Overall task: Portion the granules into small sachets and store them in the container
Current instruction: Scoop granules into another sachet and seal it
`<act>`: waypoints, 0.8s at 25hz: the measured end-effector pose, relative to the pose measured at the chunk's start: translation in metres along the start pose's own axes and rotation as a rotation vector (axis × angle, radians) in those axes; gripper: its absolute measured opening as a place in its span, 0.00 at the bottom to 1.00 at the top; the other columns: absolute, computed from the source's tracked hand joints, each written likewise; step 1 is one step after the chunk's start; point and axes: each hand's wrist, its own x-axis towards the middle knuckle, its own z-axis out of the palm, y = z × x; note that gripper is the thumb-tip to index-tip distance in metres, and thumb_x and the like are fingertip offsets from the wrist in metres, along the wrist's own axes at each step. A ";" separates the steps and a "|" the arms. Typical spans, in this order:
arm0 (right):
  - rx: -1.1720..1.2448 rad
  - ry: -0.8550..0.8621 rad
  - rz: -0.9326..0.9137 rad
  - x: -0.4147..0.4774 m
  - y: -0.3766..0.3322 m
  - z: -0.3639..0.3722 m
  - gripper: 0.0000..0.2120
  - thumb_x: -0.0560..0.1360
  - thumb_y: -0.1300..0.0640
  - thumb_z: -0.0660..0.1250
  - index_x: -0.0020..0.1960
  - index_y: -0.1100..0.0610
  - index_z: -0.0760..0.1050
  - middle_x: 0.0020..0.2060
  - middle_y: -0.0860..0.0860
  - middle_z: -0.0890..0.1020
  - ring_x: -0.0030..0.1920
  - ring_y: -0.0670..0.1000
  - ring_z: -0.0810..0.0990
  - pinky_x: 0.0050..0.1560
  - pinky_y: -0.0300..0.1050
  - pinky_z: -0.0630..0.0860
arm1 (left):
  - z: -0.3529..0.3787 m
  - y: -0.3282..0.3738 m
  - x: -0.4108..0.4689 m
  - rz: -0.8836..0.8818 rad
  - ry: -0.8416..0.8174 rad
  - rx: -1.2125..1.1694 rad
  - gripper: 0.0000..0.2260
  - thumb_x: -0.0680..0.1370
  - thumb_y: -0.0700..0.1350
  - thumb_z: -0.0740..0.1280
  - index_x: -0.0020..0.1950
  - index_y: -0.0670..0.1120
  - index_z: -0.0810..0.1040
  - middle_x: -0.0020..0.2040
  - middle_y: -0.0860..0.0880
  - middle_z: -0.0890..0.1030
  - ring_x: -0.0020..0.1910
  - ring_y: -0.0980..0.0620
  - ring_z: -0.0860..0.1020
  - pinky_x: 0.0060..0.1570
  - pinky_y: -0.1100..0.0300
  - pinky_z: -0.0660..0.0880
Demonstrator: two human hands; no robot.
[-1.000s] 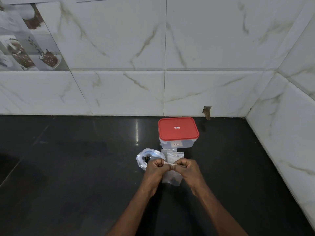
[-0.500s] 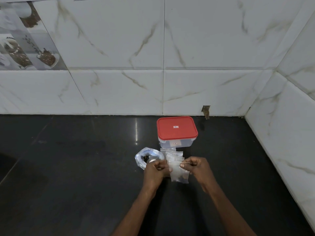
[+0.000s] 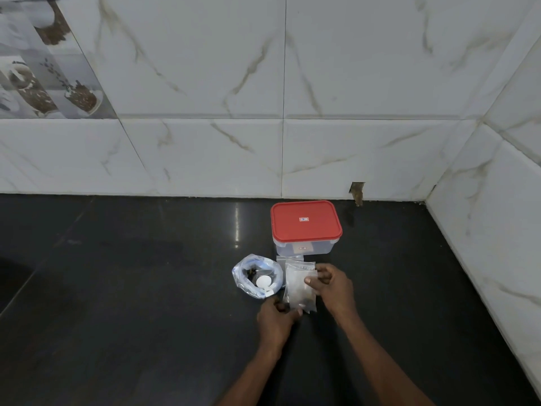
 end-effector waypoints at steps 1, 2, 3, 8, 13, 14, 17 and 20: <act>-0.064 0.047 -0.020 -0.004 0.004 0.000 0.21 0.68 0.62 0.77 0.60 0.58 0.79 0.50 0.51 0.82 0.48 0.50 0.82 0.49 0.43 0.79 | 0.004 -0.002 0.003 0.005 0.015 -0.006 0.11 0.63 0.45 0.78 0.41 0.47 0.81 0.36 0.48 0.85 0.39 0.45 0.85 0.45 0.45 0.82; -0.146 0.082 -0.041 -0.009 0.011 0.000 0.26 0.67 0.61 0.78 0.63 0.58 0.77 0.55 0.51 0.80 0.52 0.50 0.81 0.53 0.43 0.77 | 0.008 -0.003 0.005 -0.001 0.028 -0.015 0.10 0.63 0.44 0.78 0.41 0.45 0.82 0.36 0.46 0.85 0.39 0.43 0.84 0.44 0.45 0.82; -0.209 0.086 -0.055 -0.016 0.020 0.000 0.29 0.66 0.60 0.78 0.66 0.57 0.75 0.57 0.50 0.77 0.54 0.50 0.79 0.55 0.44 0.76 | 0.012 -0.005 0.006 -0.008 0.043 -0.024 0.08 0.64 0.43 0.78 0.40 0.44 0.82 0.35 0.46 0.84 0.39 0.41 0.84 0.44 0.46 0.82; -0.194 0.003 -0.115 -0.037 0.043 0.009 0.27 0.67 0.62 0.76 0.65 0.56 0.75 0.54 0.50 0.77 0.46 0.42 0.80 0.46 0.27 0.73 | 0.027 -0.009 0.009 0.059 0.080 0.006 0.02 0.71 0.41 0.72 0.38 0.46 0.83 0.33 0.49 0.84 0.35 0.49 0.83 0.43 0.49 0.81; -0.371 0.012 -0.249 -0.026 0.038 0.018 0.23 0.72 0.67 0.68 0.67 0.58 0.74 0.58 0.52 0.75 0.51 0.46 0.77 0.55 0.41 0.76 | 0.026 -0.005 0.013 0.164 0.116 0.113 0.09 0.75 0.37 0.69 0.34 0.43 0.83 0.31 0.49 0.82 0.32 0.56 0.76 0.32 0.66 0.68; -0.440 0.013 -0.298 -0.027 0.041 0.020 0.22 0.72 0.67 0.68 0.66 0.57 0.76 0.59 0.52 0.75 0.53 0.48 0.77 0.55 0.42 0.75 | 0.023 -0.005 0.013 0.187 0.111 0.132 0.10 0.74 0.36 0.69 0.34 0.44 0.82 0.30 0.50 0.82 0.32 0.57 0.75 0.31 0.68 0.66; -0.598 0.006 -0.351 -0.034 0.050 0.023 0.20 0.74 0.63 0.68 0.65 0.56 0.77 0.60 0.53 0.76 0.58 0.53 0.77 0.56 0.46 0.76 | 0.015 -0.016 0.018 0.207 0.024 0.184 0.12 0.74 0.34 0.66 0.36 0.49 0.81 0.30 0.53 0.80 0.31 0.56 0.76 0.36 0.64 0.75; -0.595 -0.021 -0.319 -0.038 0.051 0.024 0.20 0.73 0.63 0.69 0.64 0.57 0.77 0.58 0.53 0.75 0.55 0.54 0.78 0.54 0.43 0.75 | 0.005 -0.026 0.021 0.174 -0.045 0.169 0.12 0.72 0.38 0.64 0.39 0.56 0.78 0.35 0.50 0.83 0.37 0.49 0.83 0.44 0.49 0.82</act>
